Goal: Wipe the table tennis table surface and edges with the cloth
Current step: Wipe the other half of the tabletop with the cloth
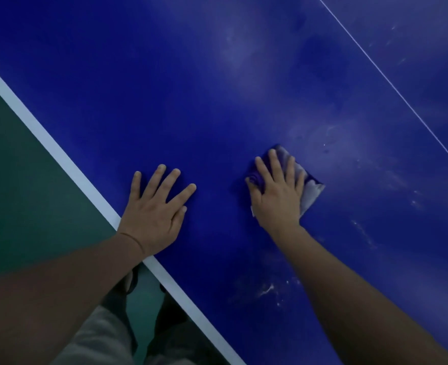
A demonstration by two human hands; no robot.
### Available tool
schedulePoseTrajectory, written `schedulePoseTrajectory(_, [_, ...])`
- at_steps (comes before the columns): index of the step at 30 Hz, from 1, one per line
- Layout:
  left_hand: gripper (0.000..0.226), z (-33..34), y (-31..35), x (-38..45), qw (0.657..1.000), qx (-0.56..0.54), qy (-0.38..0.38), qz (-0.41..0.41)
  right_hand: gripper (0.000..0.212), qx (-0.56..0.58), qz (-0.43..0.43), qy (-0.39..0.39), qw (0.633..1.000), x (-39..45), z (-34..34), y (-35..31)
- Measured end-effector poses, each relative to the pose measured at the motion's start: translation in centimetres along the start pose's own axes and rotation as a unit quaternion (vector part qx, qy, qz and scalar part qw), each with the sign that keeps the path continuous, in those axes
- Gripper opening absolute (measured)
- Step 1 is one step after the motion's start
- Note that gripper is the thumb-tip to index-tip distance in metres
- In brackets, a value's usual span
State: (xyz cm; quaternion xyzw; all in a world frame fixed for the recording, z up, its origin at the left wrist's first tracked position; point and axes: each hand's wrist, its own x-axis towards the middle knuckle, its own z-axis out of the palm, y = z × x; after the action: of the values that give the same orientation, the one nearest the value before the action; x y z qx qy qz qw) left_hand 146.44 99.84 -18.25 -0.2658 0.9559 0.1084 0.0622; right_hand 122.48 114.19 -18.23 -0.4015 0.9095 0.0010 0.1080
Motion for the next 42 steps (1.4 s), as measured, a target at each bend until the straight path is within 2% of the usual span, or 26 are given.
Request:
schedulePoseTrajectory(2, [0.055,-0.2,0.0,0.1,1.000,-0.001,-0.003,0.001,0.062,0.014,0.060,0.010,0.998,-1.8,0.3,0.7])
schedulePoseTrajectory(4, [0.056,-0.3,0.2,0.1,1.000,-0.005,-0.005,-0.006,0.062,0.012,0.081,0.018,0.996,-5.0,1.2,-0.5])
schedulePoseTrajectory(8, [0.057,-0.4,0.9,0.6,1.000,-0.009,-0.008,-0.015,0.063,-0.009,-0.040,0.012,0.999,-7.6,2.5,-4.0])
schedulePoseTrajectory(11, [0.058,-0.5,1.5,1.6,1.000,0.002,-0.017,-0.009,0.062,-0.010,-0.118,0.005,0.993,-3.0,1.7,-4.5])
schedulePoseTrajectory(13, [0.058,-0.5,1.9,2.4,1.000,0.000,-0.019,-0.004,0.061,-0.018,-0.130,0.001,0.991,0.8,0.8,-3.5])
schedulePoseTrajectory(15, [0.058,-0.5,2.2,3.1,1.000,-0.006,-0.022,-0.001,0.061,-0.009,-0.076,0.003,0.997,3.7,-0.2,-1.5])
schedulePoseTrajectory(17, [0.058,-0.5,2.3,3.7,1.000,-0.010,-0.024,0.001,0.060,0.009,0.015,0.013,1.000,4.8,-0.6,0.7])
schedulePoseTrajectory(19, [0.058,-0.7,2.2,4.3,1.000,-0.010,-0.026,0.006,0.061,0.028,0.093,0.018,0.995,3.6,-0.4,1.9])
schedulePoseTrajectory(21, [0.058,-0.8,2.2,4.8,0.999,-0.010,-0.026,0.016,0.064,0.033,0.119,0.024,0.992,1.1,0.1,1.3])
schedulePoseTrajectory(25, [0.059,-1.0,2.2,6.6,0.998,-0.001,-0.039,0.053,0.063,0.002,0.012,0.024,1.000,-1.6,1.2,-1.6])
schedulePoseTrajectory(29, [0.060,-1.2,2.0,8.2,0.994,0.026,-0.051,0.094,0.061,-0.005,-0.070,0.016,0.997,4.3,-0.2,-0.9])
schedulePoseTrajectory(31, [0.060,-1.3,2.1,8.9,0.992,0.029,-0.059,0.106,0.062,0.005,-0.037,0.020,0.999,7.4,-1.2,1.0])
schedulePoseTrajectory(33, [0.060,-1.4,2.2,9.6,0.991,0.029,-0.066,0.114,0.063,0.028,0.060,0.028,0.997,8.8,-1.8,3.3])
schedulePoseTrajectory(35, [0.060,-1.6,2.4,10.6,0.990,0.028,-0.069,0.119,0.065,0.048,0.165,0.034,0.985,8.0,-1.8,4.7])
schedulePoseTrajectory(37, [0.060,-1.7,2.6,11.8,0.989,0.026,-0.071,0.123,0.066,0.048,0.207,0.040,0.976,6.1,-1.4,4.2])
schedulePoseTrajectory(42, [0.062,-2.0,3.4,14.8,0.987,0.025,-0.070,0.141,0.061,0.006,0.040,0.024,0.999,5.1,-0.4,1.6])
